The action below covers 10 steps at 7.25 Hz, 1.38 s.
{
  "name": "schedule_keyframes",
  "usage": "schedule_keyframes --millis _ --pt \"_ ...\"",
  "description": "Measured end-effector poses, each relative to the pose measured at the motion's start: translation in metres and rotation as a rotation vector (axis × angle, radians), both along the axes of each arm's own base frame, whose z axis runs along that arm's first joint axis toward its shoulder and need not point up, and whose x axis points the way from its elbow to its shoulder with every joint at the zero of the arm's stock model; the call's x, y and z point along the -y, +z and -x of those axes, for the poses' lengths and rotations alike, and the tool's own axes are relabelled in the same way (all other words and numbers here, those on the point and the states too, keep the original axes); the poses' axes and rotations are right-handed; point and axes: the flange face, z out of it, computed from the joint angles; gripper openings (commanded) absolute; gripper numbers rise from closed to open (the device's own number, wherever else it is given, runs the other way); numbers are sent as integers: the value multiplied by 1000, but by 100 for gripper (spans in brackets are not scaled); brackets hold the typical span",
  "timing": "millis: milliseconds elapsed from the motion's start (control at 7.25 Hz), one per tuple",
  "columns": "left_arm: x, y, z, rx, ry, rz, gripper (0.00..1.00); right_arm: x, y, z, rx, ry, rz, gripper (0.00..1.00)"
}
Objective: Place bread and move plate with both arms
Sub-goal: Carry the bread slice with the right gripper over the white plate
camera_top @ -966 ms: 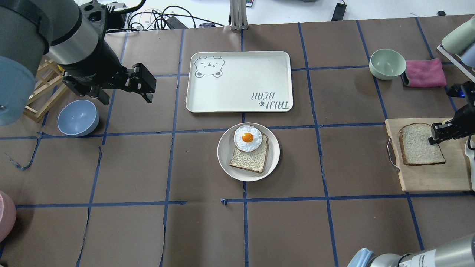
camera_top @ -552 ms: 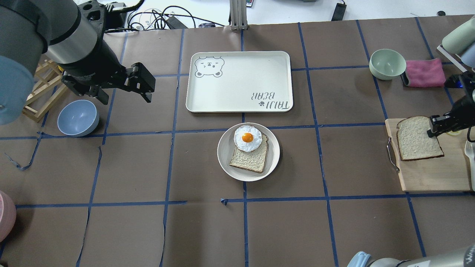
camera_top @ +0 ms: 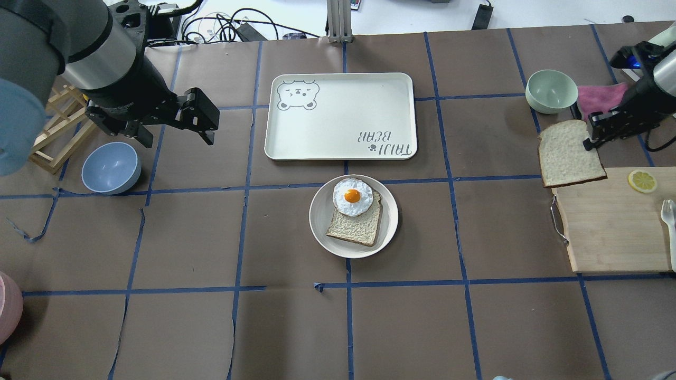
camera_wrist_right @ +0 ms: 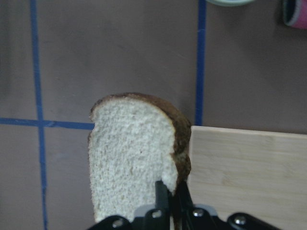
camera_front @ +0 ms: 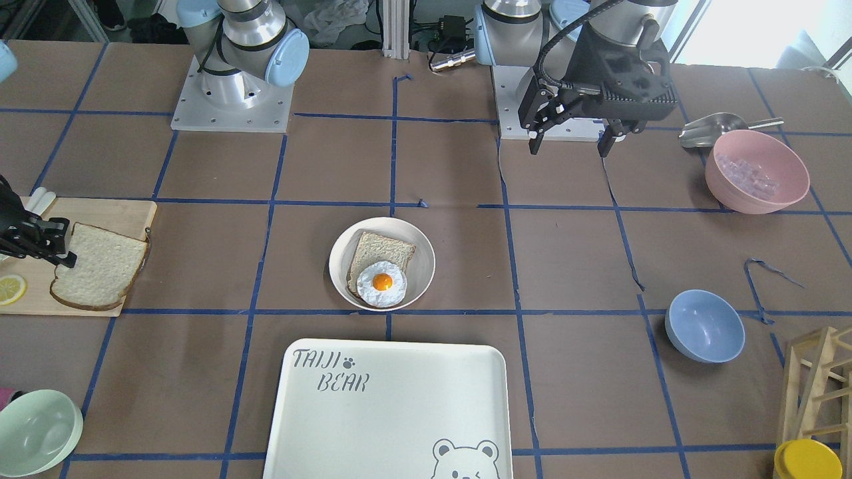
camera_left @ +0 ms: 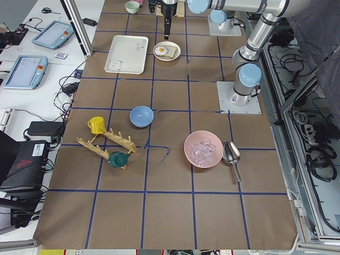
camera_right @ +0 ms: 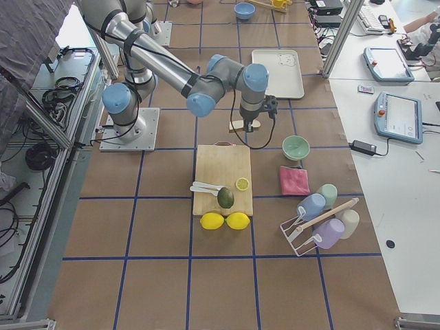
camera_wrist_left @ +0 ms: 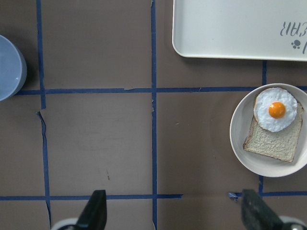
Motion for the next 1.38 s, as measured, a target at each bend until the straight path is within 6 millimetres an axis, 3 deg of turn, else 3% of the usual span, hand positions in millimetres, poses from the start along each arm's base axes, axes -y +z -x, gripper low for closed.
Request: schedule_keyframes --millis 276,552,690,828,966,1379 --pt "0 0 0 0 1 0 100 18 12 -142 93 -49 -2 0" --pt "0 0 0 0 1 -1 100 3 6 -293 123 -118 -5 0" --pt "0 0 -1 0 1 0 100 -10 -3 -345 136 -163 -12 0" --pt "0 0 -1 0 1 0 100 -21 -19 -374 147 -185 -16 0" --pt "0 0 -1 0 1 0 100 -29 -37 -385 154 -171 -6 0" --pt "0 0 -1 0 1 0 100 -47 -76 -377 148 -15 22 0"
